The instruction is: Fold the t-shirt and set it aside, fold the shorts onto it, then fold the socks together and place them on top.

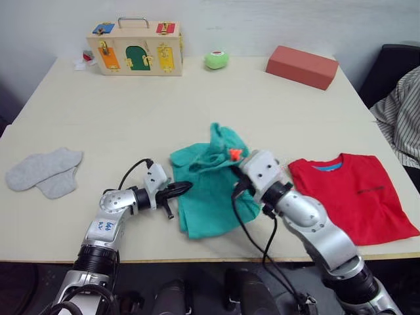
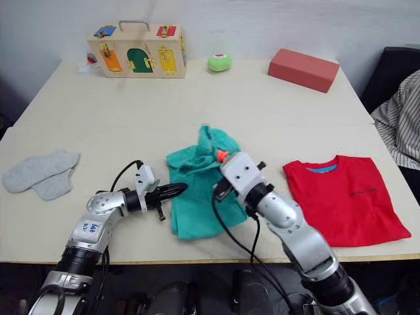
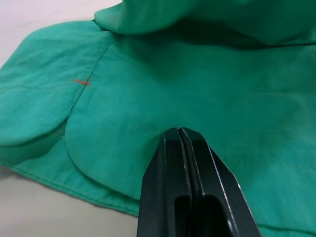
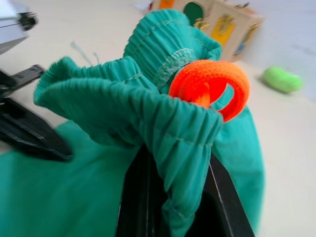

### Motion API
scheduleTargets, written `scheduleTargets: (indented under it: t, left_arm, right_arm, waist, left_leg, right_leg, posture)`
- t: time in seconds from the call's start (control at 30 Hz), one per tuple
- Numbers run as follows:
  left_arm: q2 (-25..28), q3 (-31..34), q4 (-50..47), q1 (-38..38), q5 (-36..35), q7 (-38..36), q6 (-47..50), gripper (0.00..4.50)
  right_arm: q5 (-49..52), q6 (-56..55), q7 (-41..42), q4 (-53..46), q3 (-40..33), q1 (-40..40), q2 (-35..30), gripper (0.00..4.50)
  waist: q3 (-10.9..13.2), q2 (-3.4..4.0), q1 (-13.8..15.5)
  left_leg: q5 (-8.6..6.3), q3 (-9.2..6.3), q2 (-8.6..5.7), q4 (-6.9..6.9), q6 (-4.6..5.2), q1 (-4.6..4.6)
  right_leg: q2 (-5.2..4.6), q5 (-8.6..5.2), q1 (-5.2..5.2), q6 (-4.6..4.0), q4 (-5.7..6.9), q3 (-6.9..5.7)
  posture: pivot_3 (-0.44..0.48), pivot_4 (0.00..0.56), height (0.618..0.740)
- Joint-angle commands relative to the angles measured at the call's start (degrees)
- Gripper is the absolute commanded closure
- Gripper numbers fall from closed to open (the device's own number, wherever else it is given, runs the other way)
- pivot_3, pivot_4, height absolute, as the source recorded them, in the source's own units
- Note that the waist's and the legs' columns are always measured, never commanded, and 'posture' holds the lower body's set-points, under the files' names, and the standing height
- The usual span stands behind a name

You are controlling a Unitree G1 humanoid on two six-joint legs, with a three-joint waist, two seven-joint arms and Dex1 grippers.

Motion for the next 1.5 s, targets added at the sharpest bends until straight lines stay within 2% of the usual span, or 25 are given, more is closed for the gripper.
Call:
scheduleTargets:
  t: [0.03, 0.17, 0.4, 0.53, 0.7, 0.87, 0.93, 1.0, 1.17, 1.27, 1.37, 1.5]
  left_arm:
    - [1.46, 0.21, -2.48, 2.26, 0.60, 0.55, 0.88, 4.50]
    - [2.11, 1.08, -3.39, 3.42, 0.10, 1.24, 1.06, 4.50]
    - [2.33, 2.01, -1.75, 3.02, -0.06, 1.66, 0.08, 4.50]
    - [2.54, 2.26, -0.96, 2.55, -0.08, 1.59, -0.03, 4.50]
    - [2.92, 2.14, -0.42, 2.26, -0.10, 1.10, 0.18, 4.50]
    - [3.19, 2.37, -0.29, 2.30, -0.23, 0.84, 0.11, 4.50]
    - [3.38, 2.49, 0.33, 2.25, -0.08, 0.68, -0.33, 4.50]
    - [3.38, 2.69, 0.92, 2.22, 0.11, 0.89, -0.91, 4.50]
    - [3.12, 2.68, 2.71, 1.60, 0.44, 1.15, -1.98, 4.50]
    - [3.34, 2.82, 3.67, 1.59, 0.39, 0.90, -2.86, 4.50]
    - [4.32, 3.75, 3.96, 2.41, -0.02, 0.34, -3.90, 4.50]
    - [6.70, 5.85, 3.19, 3.51, -1.96, -1.76, -4.39, 4.50]
  right_arm:
    - [-2.05, 2.36, 0.12, 0.39, 0.43, -1.30, 2.69, 4.47]
    - [-4.48, 2.15, -1.89, 1.17, -1.54, -1.51, 5.67, 4.47]
    - [-9.38, 1.45, -0.46, 0.43, -1.30, -0.29, 4.37, 4.47]
    - [-10.24, 2.53, 0.89, 0.62, 1.32, 1.96, 5.35, 4.47]
    - [-11.05, 1.89, 2.87, 5.96, 4.81, 1.74, 8.21, 4.47]
    - [-11.84, -0.08, 7.45, 7.58, 6.91, 2.46, 6.63, 4.47]
    - [-10.94, -0.54, 9.32, 7.65, 5.58, 2.57, 5.81, 3.96]
    - [-6.23, 2.15, 14.52, 6.68, 4.17, 2.34, 5.13, 3.42]
    - [5.74, 4.10, 24.18, 8.15, -1.94, -0.04, 6.72, 1.64]
    - [16.97, 7.10, 34.36, 8.69, -6.56, -0.67, 4.76, 0.62]
    - [25.36, 10.85, 44.57, 8.17, -9.69, -0.83, -0.87, 0.62]
    - [30.87, 13.33, 48.85, 8.41, -12.71, -2.08, -5.31, 0.62]
  waist:
    - [0.00, 0.00, -0.01]
    - [0.00, 0.00, -0.02]
    - [0.00, 0.00, -0.03]
    - [0.00, 0.00, -0.02]
    - [0.00, 0.00, -0.13]
    - [0.00, 0.00, -0.11]
    - [0.00, 0.00, -0.13]
    - [0.00, -0.01, -0.11]
    - [0.00, 0.00, -0.10]
    - [0.00, 0.00, -0.03]
    - [0.00, 0.00, -0.02]
    - [0.00, 0.00, -0.27]
  left_leg:
    - [-0.01, 0.00, 0.00, 0.00, 0.01, 0.00]
    - [-0.04, 0.00, -0.05, 0.03, 0.06, 0.01]
    - [-0.03, -0.04, -0.03, 0.03, 0.04, 0.02]
    - [-0.05, -0.04, -0.03, 0.01, 0.03, 0.02]
    - [-0.03, -0.03, -0.03, 0.01, 0.02, 0.05]
    - [-0.03, -0.04, -0.03, 0.01, 0.02, 0.07]
    - [-0.04, -0.04, -0.03, 0.01, 0.03, 0.06]
    - [-0.04, -0.04, -0.03, 0.01, 0.03, 0.06]
    - [-0.14, -0.05, -0.02, 0.01, 0.22, 0.08]
    - [-0.17, -0.07, -0.02, 0.01, 0.30, 0.12]
    - [-0.23, -0.11, -0.02, 0.01, 0.39, 0.12]
    - [-0.30, -0.10, -0.02, 0.01, 0.49, 0.12]
  right_leg:
    - [-0.01, 0.00, 0.01, 0.00, -0.01, -0.01]
    - [-0.11, 0.00, 0.02, 0.00, 0.01, -0.02]
    - [-0.10, 0.00, 0.01, -0.01, 0.06, -0.04]
    - [-0.10, 0.00, 0.01, -0.01, 0.04, -0.05]
    - [-0.09, 0.00, 0.03, -0.01, 0.07, -0.05]
    - [-0.10, 0.00, 0.03, -0.01, 0.07, -0.06]
    - [-0.11, 0.00, 0.04, -0.01, 0.06, -0.06]
    - [-0.10, 0.00, 0.04, -0.01, 0.06, -0.06]
    - [-0.09, 0.01, 0.05, -0.02, 0.08, -0.07]
    - [-0.09, 0.03, 0.08, -0.05, 0.08, -0.08]
    - [-0.11, 0.03, 0.12, -0.05, 0.06, -0.11]
    - [-0.15, 0.03, 0.10, -0.06, 0.01, -0.11]
  posture:
    - [0.000, 0.150, 0.740]
    - [0.000, 0.150, 0.740]
    - [0.000, 0.150, 0.740]
    - [0.000, 0.150, 0.740]
    - [0.000, 0.150, 0.740]
    - [0.000, 0.150, 0.740]
    - [0.000, 0.150, 0.740]
    - [0.000, 0.150, 0.740]
    - [0.000, 0.150, 0.740]
    - [0.000, 0.150, 0.740]
    - [0.000, 0.150, 0.740]
    - [0.000, 0.150, 0.740]
